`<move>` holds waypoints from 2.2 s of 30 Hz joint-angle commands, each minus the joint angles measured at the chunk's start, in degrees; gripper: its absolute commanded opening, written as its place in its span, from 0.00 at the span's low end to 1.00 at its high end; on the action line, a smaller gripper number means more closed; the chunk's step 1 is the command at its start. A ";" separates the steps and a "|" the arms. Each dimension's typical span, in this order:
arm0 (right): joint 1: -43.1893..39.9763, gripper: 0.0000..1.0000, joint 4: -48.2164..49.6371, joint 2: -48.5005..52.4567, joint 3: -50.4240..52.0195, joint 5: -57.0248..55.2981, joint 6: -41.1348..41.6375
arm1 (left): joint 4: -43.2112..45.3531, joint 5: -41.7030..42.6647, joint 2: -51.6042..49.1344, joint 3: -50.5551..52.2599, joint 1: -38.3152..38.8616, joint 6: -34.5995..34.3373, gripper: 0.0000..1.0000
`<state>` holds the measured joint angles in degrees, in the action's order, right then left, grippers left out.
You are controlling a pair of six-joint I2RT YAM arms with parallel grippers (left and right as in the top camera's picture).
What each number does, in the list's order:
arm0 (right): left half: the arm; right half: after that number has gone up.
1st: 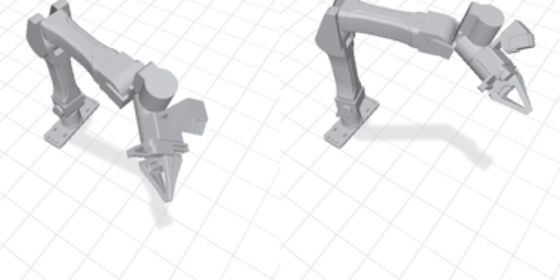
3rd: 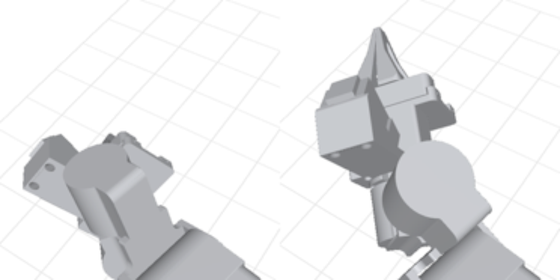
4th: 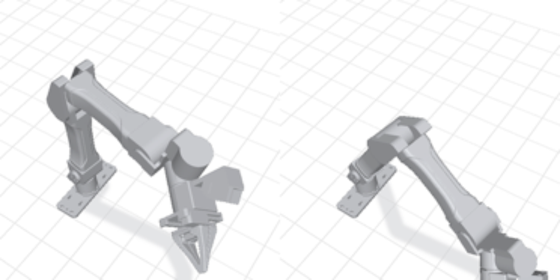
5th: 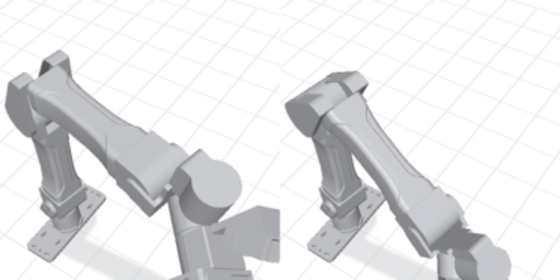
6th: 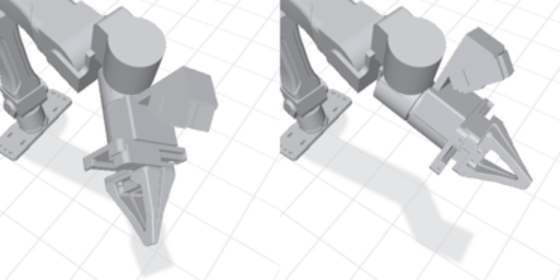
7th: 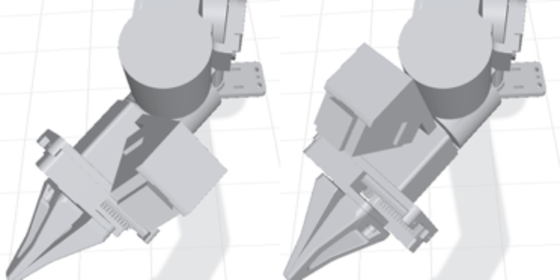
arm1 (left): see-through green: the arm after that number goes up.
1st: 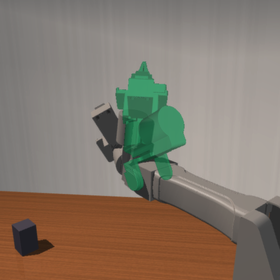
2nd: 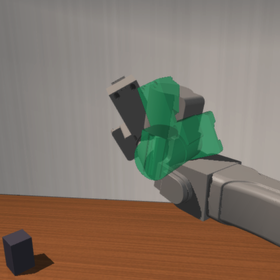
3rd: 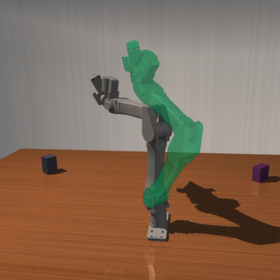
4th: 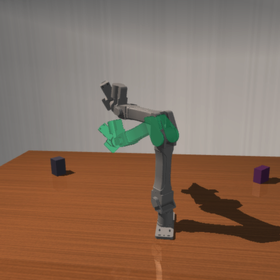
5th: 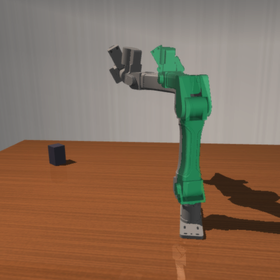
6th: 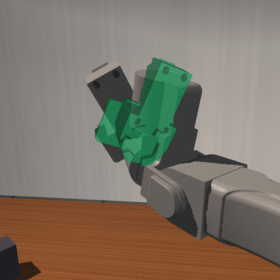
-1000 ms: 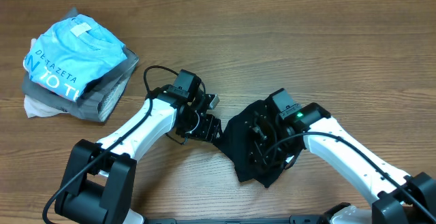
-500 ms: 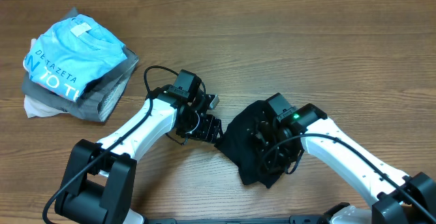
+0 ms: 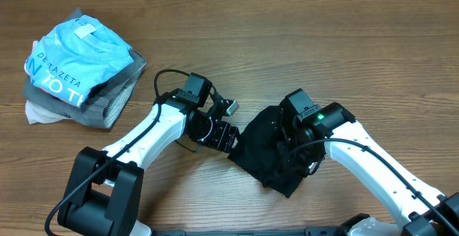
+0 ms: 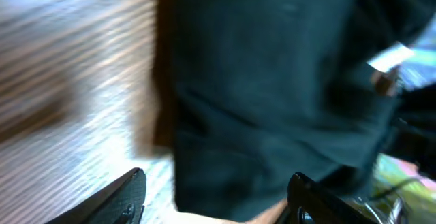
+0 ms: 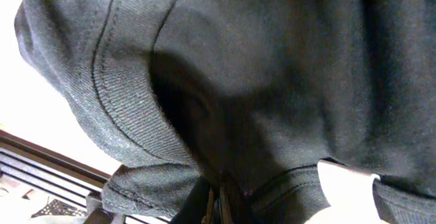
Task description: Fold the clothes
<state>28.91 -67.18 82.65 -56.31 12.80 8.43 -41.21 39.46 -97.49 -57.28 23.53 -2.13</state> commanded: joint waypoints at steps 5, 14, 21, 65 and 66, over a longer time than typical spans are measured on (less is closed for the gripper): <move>-0.39 0.04 1.09 -1.05 -1.29 -1.18 0.63 | 3.54 3.65 1.51 2.36 2.25 5.16 0.55; -0.37 0.04 0.85 -1.05 -1.29 0.20 0.81 | 6.05 2.45 0.37 3.72 5.31 2.43 0.58; -0.39 0.04 0.31 -1.05 -1.29 0.22 0.81 | 5.33 -2.05 -0.13 3.69 4.24 -5.84 0.04; -12.17 0.17 14.01 0.76 4.61 3.19 12.85 | -4.83 -5.81 -0.11 3.06 -7.02 3.69 0.04; -12.22 0.12 14.27 0.79 4.61 2.82 12.87 | -4.85 -5.77 -0.11 3.06 -7.02 3.69 0.04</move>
<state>16.86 -53.71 83.02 -52.36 14.48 20.69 -46.22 34.87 -97.51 -54.08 16.73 0.21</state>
